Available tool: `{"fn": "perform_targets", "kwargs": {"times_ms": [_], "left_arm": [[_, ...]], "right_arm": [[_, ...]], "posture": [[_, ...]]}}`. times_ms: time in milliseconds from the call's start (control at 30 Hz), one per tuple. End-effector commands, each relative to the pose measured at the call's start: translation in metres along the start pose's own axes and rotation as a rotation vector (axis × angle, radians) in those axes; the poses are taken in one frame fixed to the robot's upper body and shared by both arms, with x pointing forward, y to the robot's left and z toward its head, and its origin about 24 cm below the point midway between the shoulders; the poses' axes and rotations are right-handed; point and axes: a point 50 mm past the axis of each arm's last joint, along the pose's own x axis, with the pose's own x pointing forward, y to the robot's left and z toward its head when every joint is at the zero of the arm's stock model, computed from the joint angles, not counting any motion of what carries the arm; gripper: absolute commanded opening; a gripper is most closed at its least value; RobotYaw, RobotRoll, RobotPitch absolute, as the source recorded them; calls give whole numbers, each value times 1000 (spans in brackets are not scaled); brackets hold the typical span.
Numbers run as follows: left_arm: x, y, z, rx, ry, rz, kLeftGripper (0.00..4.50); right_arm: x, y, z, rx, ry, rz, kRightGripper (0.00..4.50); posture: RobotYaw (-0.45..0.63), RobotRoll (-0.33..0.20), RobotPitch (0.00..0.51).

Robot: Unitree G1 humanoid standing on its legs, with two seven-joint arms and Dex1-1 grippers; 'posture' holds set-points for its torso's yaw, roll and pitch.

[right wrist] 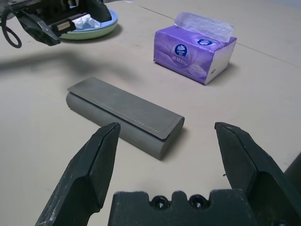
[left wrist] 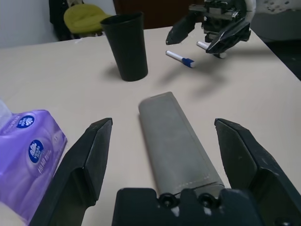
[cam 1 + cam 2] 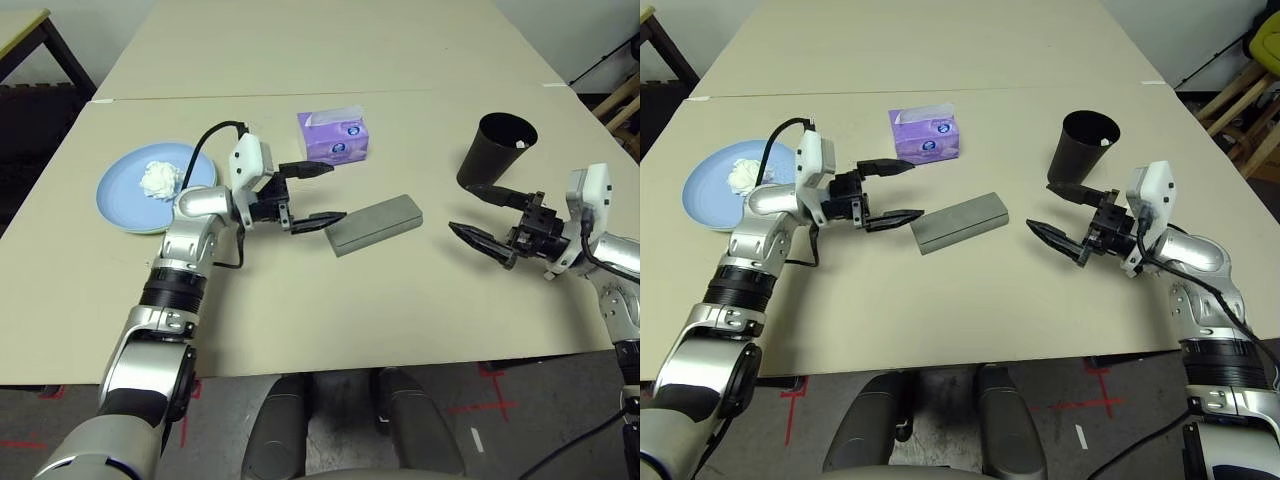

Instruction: Organize and tidy the items on the table.

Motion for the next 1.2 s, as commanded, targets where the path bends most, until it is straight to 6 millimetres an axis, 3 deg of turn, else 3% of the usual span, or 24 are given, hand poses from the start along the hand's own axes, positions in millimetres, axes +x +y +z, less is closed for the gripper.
{"fn": "perform_targets", "kwargs": {"times_ms": [33, 333, 700, 933, 1200], "left_arm": [[-1, -1, -3, -22, -8, -4, 4438], [7, -1, -4, -21, -29, -4, 4438], [13, -24, -14, -9, 29, -236, 4438], [17, -27, -12, -20, -14, -280, 4438], [26, -31, -10, -14, -42, -282, 4438]], "right_arm": [[-7, 0, 1, -2, 2, -20, 4500], [-11, -3, 4, -63, 27, -32, 4500], [-17, -5, 13, -131, 100, 51, 4500], [-30, -20, 18, -272, 323, 222, 4500], [-31, -44, 32, -416, 546, 354, 4500]], "posture": [[-4, 0, 173], [-30, 0, 170], [-58, 0, 171], [-64, 0, 174], [-46, 0, 175]]}}
